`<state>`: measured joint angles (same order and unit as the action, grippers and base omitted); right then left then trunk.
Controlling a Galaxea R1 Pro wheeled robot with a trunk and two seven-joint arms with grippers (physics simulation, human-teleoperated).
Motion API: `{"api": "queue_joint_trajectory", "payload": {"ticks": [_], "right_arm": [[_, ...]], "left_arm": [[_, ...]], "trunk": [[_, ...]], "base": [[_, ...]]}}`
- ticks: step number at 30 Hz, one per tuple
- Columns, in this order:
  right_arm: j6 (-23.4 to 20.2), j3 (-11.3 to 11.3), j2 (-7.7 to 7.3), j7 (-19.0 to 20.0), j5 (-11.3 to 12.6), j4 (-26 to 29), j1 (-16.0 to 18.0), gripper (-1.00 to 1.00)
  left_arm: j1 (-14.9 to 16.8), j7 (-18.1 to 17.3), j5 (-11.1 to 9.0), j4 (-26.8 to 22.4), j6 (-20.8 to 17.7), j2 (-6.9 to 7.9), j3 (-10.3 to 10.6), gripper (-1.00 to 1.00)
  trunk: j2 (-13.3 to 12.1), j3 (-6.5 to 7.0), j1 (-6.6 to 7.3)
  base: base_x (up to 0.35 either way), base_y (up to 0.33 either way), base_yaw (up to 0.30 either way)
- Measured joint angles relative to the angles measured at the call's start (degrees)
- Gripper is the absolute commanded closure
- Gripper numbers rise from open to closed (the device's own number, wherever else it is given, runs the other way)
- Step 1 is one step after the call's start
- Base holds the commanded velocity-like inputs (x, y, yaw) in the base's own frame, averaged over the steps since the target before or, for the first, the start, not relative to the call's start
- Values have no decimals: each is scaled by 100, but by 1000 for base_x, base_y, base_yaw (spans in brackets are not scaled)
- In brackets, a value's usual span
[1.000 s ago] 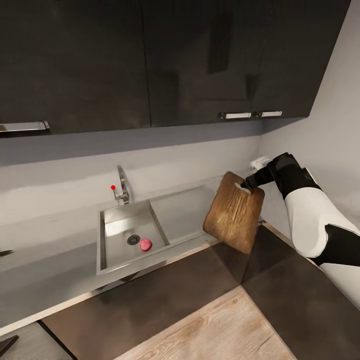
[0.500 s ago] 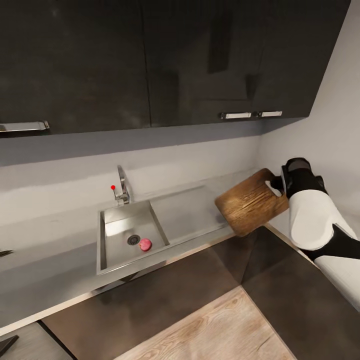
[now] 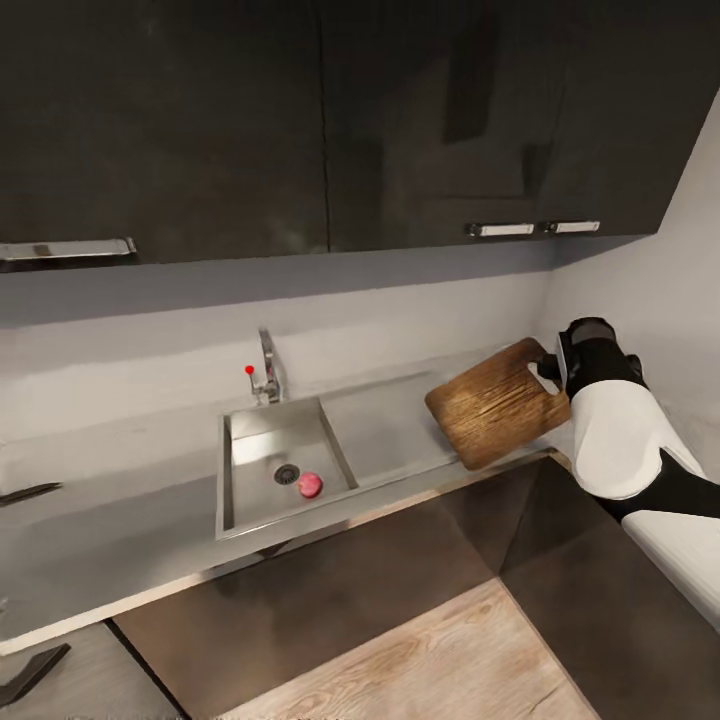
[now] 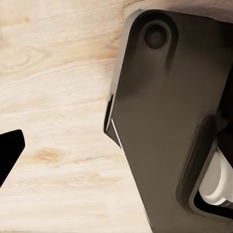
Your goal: In the kitchen, take the Vidalia onion out of the sink, dice it on the chopping board with the paring knife, put the diced onion into the bowl on the countertop, then place both the paring knife and the chopping board into the sink.
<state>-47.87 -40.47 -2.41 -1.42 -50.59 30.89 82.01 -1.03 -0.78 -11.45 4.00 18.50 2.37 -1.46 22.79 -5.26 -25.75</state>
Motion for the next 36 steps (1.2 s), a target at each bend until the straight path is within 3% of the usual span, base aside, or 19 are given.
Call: {"api": "queue_joint_trajectory", "payload": {"ticks": [3,9,17,23,25,26,27,28,29,30,31,36], "right_arm": [[-15,-20,2,-4,70,0,0,100],[-26,-51,3,-10,446,-5,0,100],[-57,-73,-72,-10,514,-4,0,100],[-337,-96,-250,-9,496,-3,0,100],[-433,-319,-403,-8,499,-12,0,100],[-479,-567,-488,-8,477,-29,0,100],[-526,-1052,-585,-16,489,-49,-2,100],[-549,-1353,-630,-43,452,-58,-2,100],[-559,-1469,-648,-65,459,-61,-1,100],[-582,-1733,-719,-160,518,-68,-1,100],[-595,-1792,-753,-200,390,-68,-2,100],[-741,-1891,-796,-257,461,-86,-2,100]], "left_arm": [[0,5,-1,0,0,3,0,-100],[0,6,-1,0,-1,8,0,-100],[1,6,-2,1,0,9,0,-100],[1,6,1,3,1,9,0,-100],[1,6,1,2,0,9,-1,-100],[1,6,2,2,0,9,-1,-100],[1,6,1,1,0,9,-2,-100],[1,5,1,1,0,9,-1,-100],[2,4,-1,3,1,9,0,-100],[1,4,0,2,0,9,0,-100],[1,5,-1,2,1,9,-1,-100],[2,3,0,2,1,9,0,-100]], "trunk": [[0,-16,0],[0,-47,0],[1,-87,0],[2,-92,-1],[1,-92,-1],[1,-92,-2],[0,-92,-1],[0,-93,-1],[1,-92,-1],[0,-92,-1],[1,-92,-1],[0,-92,-1]], "base": [[0,-68,244],[0,-139,245],[0,-54,204],[-43,-2,27],[-81,0,3],[-87,0,1],[-90,0,1],[-91,0,1],[-93,0,0],[-93,0,0],[-94,0,0],[-94,0,0]]}}
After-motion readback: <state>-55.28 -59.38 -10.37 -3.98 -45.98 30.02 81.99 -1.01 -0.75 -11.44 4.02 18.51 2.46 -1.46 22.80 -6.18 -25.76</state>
